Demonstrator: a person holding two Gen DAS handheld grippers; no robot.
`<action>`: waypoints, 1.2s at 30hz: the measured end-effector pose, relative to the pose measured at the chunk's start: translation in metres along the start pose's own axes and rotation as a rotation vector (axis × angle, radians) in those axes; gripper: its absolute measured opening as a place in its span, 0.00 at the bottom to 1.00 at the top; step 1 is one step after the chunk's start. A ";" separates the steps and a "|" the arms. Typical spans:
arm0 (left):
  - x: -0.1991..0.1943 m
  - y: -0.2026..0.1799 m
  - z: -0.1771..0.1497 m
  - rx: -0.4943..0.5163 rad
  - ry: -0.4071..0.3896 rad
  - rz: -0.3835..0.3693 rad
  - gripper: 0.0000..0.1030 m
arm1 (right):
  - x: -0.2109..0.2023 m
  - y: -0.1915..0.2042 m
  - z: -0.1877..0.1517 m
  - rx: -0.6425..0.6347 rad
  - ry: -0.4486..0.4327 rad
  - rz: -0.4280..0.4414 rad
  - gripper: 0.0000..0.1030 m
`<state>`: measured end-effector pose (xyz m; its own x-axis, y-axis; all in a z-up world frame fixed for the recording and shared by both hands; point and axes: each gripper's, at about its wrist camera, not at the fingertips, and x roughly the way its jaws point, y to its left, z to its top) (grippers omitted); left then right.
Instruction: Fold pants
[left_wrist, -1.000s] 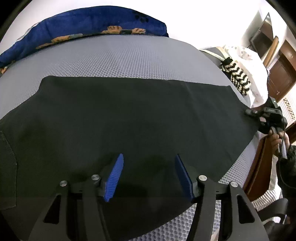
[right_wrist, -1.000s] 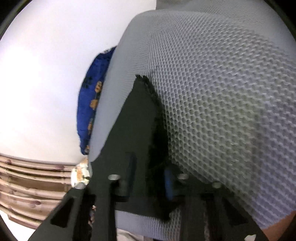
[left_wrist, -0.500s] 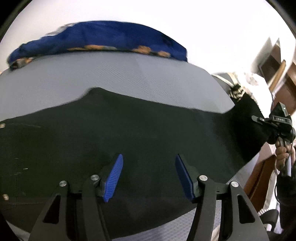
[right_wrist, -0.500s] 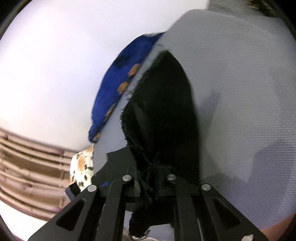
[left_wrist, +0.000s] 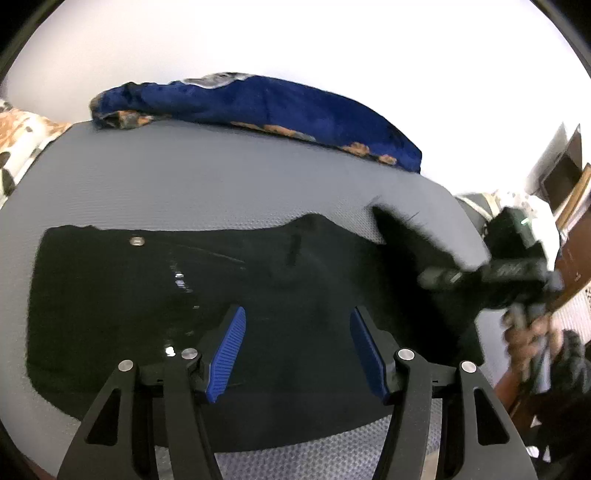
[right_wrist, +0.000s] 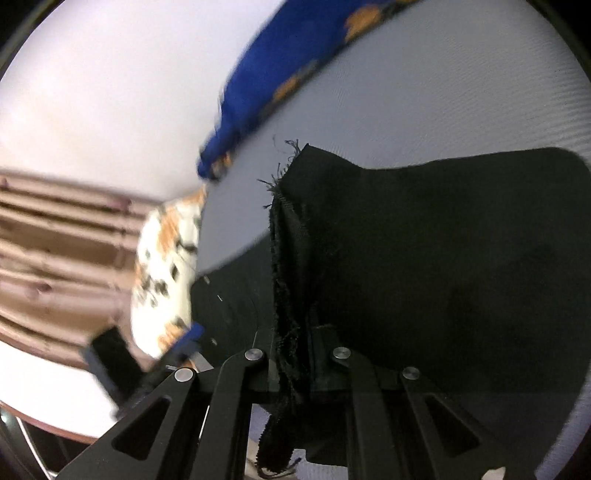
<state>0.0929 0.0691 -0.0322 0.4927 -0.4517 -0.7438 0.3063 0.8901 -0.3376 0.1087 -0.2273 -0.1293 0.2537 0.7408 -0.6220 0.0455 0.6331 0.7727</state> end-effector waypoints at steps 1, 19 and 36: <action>-0.002 0.003 0.000 -0.004 -0.004 0.000 0.58 | 0.008 0.002 -0.003 -0.017 0.016 -0.025 0.09; 0.022 0.003 -0.009 -0.086 0.114 -0.203 0.58 | -0.014 0.035 -0.044 -0.128 -0.012 -0.144 0.49; 0.095 -0.017 -0.028 -0.235 0.365 -0.277 0.57 | -0.047 -0.019 -0.060 0.057 -0.098 -0.114 0.49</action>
<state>0.1117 0.0126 -0.1126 0.0898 -0.6587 -0.7471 0.1729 0.7490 -0.6396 0.0385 -0.2605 -0.1224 0.3363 0.6377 -0.6930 0.1337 0.6961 0.7054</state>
